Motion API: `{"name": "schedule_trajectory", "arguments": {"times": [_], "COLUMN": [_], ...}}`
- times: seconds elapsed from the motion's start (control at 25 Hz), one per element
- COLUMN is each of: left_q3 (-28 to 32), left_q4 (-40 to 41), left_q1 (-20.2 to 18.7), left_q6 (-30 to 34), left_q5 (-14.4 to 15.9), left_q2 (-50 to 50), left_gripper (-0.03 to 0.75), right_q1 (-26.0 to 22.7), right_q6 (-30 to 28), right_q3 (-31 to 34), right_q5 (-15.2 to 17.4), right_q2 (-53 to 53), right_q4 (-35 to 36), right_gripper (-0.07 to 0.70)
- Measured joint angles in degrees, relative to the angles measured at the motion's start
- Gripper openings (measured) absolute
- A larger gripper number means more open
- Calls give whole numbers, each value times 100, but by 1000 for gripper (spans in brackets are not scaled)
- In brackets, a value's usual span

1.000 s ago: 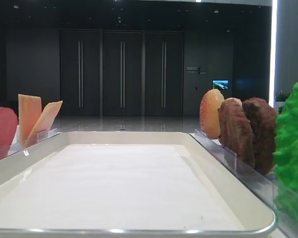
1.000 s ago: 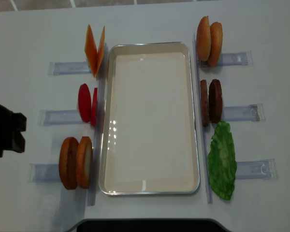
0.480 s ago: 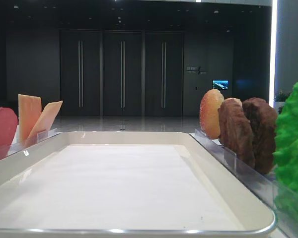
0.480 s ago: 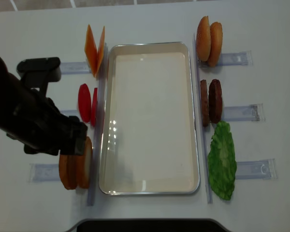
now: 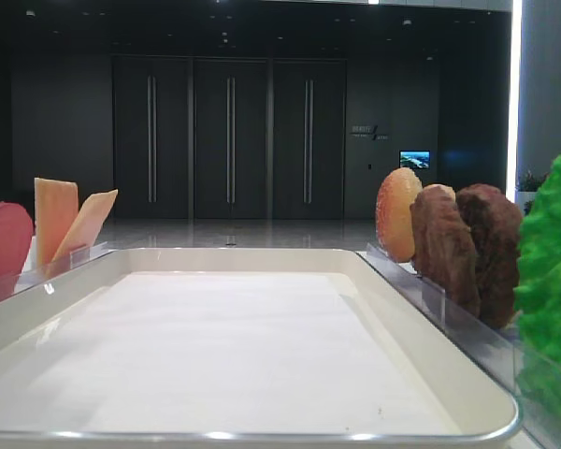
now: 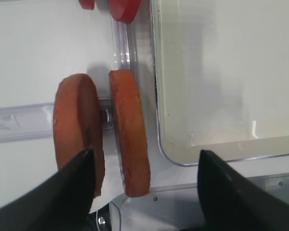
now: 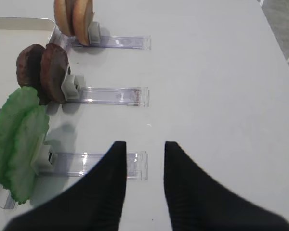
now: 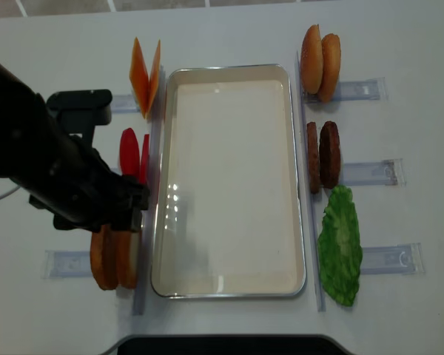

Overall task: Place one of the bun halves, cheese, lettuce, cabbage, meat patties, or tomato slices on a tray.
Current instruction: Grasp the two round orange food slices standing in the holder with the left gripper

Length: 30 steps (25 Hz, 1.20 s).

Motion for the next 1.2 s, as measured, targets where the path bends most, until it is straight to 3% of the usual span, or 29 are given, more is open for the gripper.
{"name": "schedule_trajectory", "arguments": {"times": [0.36, 1.2], "left_q3": [0, 0], "left_q4": [-152, -90], "left_q1": [0, 0], "left_q6": [158, 196], "left_q5": [-260, -243], "left_q2": [515, 1218], "left_gripper": [506, 506], "right_q1": [0, 0], "right_q6": [0, 12], "right_q3": [0, 0], "right_q5": [0, 0], "right_q2": [0, 0], "right_q4": [0, 0], "right_gripper": [190, 190]}}
